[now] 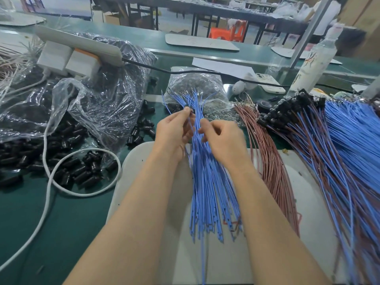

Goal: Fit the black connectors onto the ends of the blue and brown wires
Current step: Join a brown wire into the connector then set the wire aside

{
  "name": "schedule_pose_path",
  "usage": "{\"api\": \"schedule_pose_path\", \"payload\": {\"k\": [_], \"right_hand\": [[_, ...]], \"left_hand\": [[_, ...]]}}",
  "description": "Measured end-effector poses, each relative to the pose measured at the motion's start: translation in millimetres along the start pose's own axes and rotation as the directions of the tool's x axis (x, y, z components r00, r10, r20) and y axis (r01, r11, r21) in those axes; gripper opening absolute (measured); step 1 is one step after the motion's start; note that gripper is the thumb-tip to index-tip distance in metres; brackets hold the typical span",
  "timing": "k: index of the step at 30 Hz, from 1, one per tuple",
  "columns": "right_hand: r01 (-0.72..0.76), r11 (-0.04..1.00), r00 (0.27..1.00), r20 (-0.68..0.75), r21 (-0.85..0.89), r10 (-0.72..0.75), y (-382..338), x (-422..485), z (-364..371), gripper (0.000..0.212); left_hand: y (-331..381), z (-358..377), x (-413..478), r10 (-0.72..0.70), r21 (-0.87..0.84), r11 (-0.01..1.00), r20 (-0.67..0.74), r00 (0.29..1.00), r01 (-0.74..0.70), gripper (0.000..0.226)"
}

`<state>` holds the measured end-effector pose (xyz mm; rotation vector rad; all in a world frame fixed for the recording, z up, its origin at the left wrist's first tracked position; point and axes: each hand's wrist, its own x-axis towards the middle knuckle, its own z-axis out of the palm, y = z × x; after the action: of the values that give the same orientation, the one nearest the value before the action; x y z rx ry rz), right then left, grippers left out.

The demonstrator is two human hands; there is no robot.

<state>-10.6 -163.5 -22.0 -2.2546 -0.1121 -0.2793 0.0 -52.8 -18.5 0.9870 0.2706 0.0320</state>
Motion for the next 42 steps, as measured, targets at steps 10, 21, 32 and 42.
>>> {"api": "schedule_pose_path", "payload": {"k": [10,21,32,42], "right_hand": [[-0.460,0.801,0.887,-0.239,-0.383,0.395,41.2,12.0,-34.6,0.035],[-0.240,0.891,0.887,-0.286,0.385,0.363,30.0,15.4,-42.8,0.023],[0.020,0.386,0.897,-0.188,0.922,0.400,8.8,9.2,-43.4,0.017],[-0.146,0.838,0.985,-0.004,0.526,0.175,9.6,7.4,-23.6,0.016]], "left_hand": [[1.0,-12.7,11.2,-0.098,-0.212,0.973,-0.014,0.995,0.093,0.016],[-0.5,-7.1,0.5,-0.153,-0.054,0.984,0.257,0.954,0.172,0.013],[-10.7,1.8,-8.7,-0.229,0.254,0.961,0.512,0.828,0.108,0.015],[-8.9,1.1,-3.2,-0.084,0.090,0.995,0.419,0.904,0.051,0.013]]}}
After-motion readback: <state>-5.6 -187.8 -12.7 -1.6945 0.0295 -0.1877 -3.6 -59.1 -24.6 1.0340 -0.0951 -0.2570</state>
